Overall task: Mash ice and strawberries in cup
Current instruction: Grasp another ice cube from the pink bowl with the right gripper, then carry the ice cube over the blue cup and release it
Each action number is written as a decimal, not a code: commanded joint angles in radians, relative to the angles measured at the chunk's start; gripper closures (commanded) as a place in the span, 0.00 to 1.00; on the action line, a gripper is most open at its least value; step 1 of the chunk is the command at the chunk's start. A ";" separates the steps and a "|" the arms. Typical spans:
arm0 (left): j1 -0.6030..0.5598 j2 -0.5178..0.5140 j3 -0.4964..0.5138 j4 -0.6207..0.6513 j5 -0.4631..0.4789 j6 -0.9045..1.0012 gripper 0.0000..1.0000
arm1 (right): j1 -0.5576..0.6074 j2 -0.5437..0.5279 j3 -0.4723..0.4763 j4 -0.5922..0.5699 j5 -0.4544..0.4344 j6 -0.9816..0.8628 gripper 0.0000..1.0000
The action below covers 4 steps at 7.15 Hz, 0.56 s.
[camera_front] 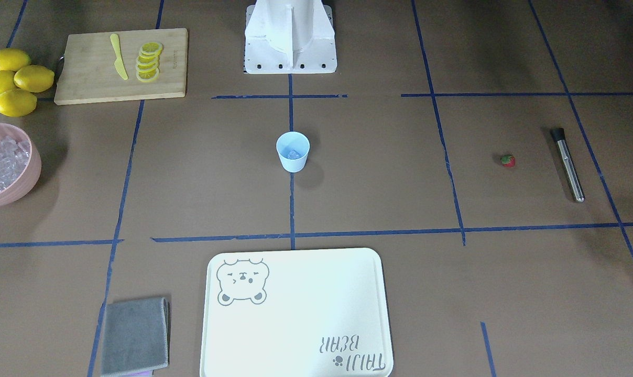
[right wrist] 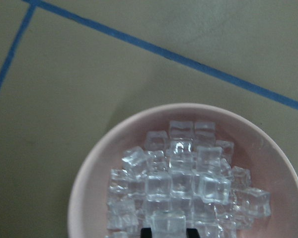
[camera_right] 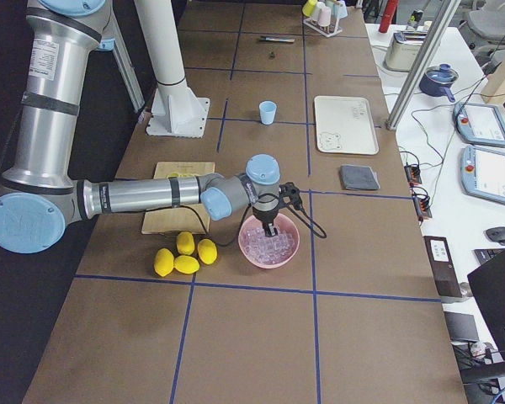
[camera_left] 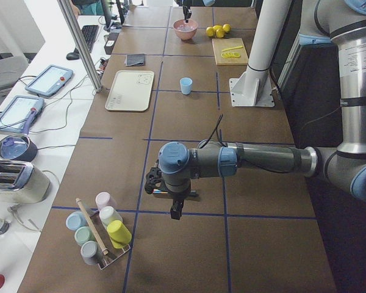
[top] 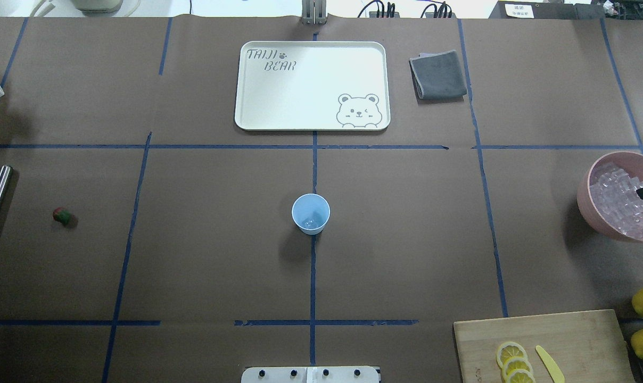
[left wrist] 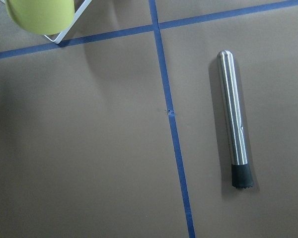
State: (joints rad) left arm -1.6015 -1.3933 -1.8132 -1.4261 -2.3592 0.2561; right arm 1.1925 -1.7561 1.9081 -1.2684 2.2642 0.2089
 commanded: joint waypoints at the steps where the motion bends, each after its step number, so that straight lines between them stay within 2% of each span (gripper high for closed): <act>1: 0.000 -0.001 -0.002 -0.001 0.000 0.000 0.00 | -0.025 0.168 0.114 -0.211 0.003 0.159 0.98; 2: 0.000 -0.001 -0.003 -0.001 0.000 0.000 0.00 | -0.127 0.253 0.109 -0.213 -0.023 0.285 0.99; 4: 0.000 -0.006 -0.012 -0.001 0.000 0.000 0.00 | -0.361 0.433 0.082 -0.218 -0.183 0.603 1.00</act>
State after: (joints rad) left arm -1.6015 -1.3969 -1.8185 -1.4266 -2.3593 0.2562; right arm 0.9657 -1.4303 2.0072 -1.4803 2.1661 0.6267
